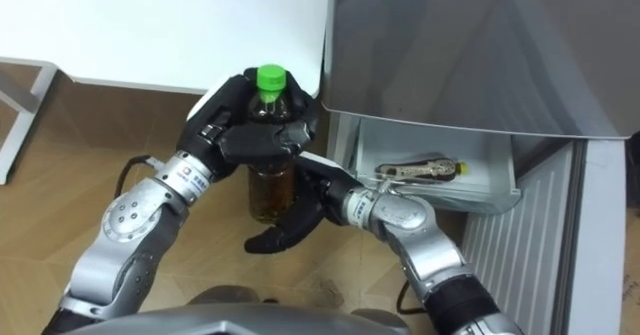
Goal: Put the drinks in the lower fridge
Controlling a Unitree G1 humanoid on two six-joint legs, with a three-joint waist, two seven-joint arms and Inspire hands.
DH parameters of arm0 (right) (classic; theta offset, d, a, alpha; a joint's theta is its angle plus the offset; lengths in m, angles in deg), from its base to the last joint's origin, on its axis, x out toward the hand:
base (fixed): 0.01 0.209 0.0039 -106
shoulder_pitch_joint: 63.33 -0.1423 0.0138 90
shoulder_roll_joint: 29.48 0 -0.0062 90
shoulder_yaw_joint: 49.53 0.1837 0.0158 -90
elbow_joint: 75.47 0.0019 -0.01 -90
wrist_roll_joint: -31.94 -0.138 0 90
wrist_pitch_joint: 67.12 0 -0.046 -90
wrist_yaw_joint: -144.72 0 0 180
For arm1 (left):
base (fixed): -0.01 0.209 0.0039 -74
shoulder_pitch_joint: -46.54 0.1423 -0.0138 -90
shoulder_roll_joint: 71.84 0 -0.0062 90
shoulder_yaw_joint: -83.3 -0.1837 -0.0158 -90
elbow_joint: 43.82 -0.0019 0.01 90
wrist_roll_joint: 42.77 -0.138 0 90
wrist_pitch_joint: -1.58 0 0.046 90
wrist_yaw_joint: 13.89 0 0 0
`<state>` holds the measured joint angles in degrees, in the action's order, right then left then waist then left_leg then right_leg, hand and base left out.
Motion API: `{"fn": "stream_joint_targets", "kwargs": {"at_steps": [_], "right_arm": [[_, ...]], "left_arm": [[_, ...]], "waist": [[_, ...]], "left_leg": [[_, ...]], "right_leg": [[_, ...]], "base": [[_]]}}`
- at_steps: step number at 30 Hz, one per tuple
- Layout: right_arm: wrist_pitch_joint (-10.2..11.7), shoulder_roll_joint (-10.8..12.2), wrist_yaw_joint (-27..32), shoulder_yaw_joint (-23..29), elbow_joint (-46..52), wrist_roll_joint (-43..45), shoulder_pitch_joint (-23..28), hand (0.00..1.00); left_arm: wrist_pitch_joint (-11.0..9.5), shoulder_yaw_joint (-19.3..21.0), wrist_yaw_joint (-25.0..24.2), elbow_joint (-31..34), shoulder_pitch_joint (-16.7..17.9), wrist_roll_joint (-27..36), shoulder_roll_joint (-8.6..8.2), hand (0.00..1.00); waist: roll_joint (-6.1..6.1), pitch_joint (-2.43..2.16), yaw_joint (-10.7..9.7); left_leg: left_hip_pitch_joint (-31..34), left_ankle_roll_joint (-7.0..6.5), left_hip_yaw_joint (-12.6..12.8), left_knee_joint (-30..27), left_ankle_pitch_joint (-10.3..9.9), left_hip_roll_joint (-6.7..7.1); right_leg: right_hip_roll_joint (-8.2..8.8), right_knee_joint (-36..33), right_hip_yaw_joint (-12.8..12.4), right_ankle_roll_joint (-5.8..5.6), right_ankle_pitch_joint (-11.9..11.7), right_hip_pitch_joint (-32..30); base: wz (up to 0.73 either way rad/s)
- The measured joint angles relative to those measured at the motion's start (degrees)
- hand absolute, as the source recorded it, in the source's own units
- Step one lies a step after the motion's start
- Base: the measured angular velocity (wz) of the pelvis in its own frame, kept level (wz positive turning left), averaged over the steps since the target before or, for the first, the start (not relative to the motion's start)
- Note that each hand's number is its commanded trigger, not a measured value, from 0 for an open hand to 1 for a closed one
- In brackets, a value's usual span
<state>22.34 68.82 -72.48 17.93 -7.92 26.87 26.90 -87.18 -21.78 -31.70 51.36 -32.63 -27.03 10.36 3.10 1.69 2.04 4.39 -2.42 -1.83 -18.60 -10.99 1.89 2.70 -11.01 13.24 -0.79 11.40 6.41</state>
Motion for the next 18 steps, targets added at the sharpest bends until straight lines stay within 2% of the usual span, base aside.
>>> {"fn": "stream_joint_targets", "kwargs": {"at_steps": [5, 6, 7, 8, 10, 11, 18], "right_arm": [[-0.13, -0.8, -0.76, -0.07, 0.0, -2.43, 0.07, 0.0], [-0.21, -0.89, -0.79, -0.09, -0.01, -2.63, 0.07, 0.23], [-0.27, -1.03, -0.9, -0.09, -0.01, -3.09, 0.07, 0.57], [-0.3, -1.12, -0.95, -0.13, -0.01, -3.93, 0.08, 0.57], [-0.3, -1.12, -0.95, -0.12, -0.01, -4.21, 0.08, 0.96], [-0.31, -1.13, -0.97, -0.12, -0.01, -4.22, 0.12, 1.0], [-0.42, -1.14, -1.39, -0.17, -0.01, -4.43, 0.27, 1.0]], "left_arm": [[0.01, -0.81, -0.5, -2.38, -0.11, 0.31, 0.3, 1.0], [0.01, -0.9, -0.5, -2.48, -0.11, 0.31, 0.34, 1.0], [0.01, -1.05, -0.58, -2.58, -0.1, 0.31, 0.35, 1.0], [0.0, -1.13, -0.59, -2.58, -0.1, 0.34, 0.35, 1.0], [0.0, -1.23, -0.59, -2.58, -0.1, 0.35, 0.35, 1.0], [0.01, -1.47, -0.59, -2.58, -0.1, 0.34, 0.39, 1.0], [0.01, -1.93, -0.58, -2.58, -0.1, 0.37, 0.73, 1.0]], "waist": [[0.07, -0.05, 0.02], [0.1, -0.07, 0.01], [0.17, -0.11, 0.01], [0.26, -0.17, 0.01], [0.42, -0.28, 0.0], [0.54, -0.36, -0.08], [0.86, -0.57, -0.02]], "left_leg": [[0.59, 0.0, 0.09, -0.25, 0.01, -0.12], [0.57, 0.0, 0.11, -0.25, 0.01, -0.1], [0.53, -0.01, 0.15, -0.24, 0.01, -0.1], [0.5, -0.01, 0.18, -0.24, 0.01, -0.1], [0.41, -0.02, 0.2, -0.21, 0.02, -0.09], [0.28, -0.02, 0.26, -0.16, 0.02, -0.1], [-0.06, -0.03, 0.31, -0.18, 0.02, -0.1]], "right_leg": [[-0.06, -0.76, -0.48, 0.0, 0.0, -0.9], [-0.04, -0.78, -0.48, 0.0, 0.0, -0.9], [-0.03, -0.8, -0.48, 0.0, 0.0, -0.9], [-0.03, -0.8, -0.49, 0.0, 0.0, -0.9], [-0.01, -0.87, -0.47, -0.01, 0.0, -0.87], [0.0, -0.91, -0.49, -0.01, 0.0, -0.86], [0.06, -1.38, -0.53, -0.03, 0.02, -0.74]], "base": [[-0.01], [0.0], [0.0], [0.0], [0.0], [0.0], [0.0]]}}
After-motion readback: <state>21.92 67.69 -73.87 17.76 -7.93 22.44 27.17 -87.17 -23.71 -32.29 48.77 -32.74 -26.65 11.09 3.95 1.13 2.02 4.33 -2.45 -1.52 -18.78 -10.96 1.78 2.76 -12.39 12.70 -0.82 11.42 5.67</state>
